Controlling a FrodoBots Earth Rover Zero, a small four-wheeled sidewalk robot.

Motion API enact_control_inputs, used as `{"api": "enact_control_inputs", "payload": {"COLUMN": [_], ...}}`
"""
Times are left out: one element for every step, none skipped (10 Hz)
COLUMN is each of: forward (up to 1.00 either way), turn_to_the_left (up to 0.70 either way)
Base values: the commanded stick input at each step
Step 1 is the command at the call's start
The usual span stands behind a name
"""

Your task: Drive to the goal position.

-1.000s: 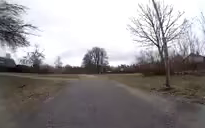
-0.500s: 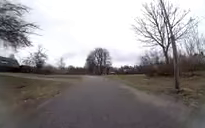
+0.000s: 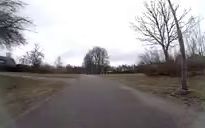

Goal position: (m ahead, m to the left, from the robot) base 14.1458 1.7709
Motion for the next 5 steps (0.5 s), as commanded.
{"api": "enact_control_inputs", "payload": {"forward": [1.00, 1.00, 1.00, 1.00, 1.00], "turn_to_the_left": [0.40, 0.19, 0.00, 0.00, 0.00]}}
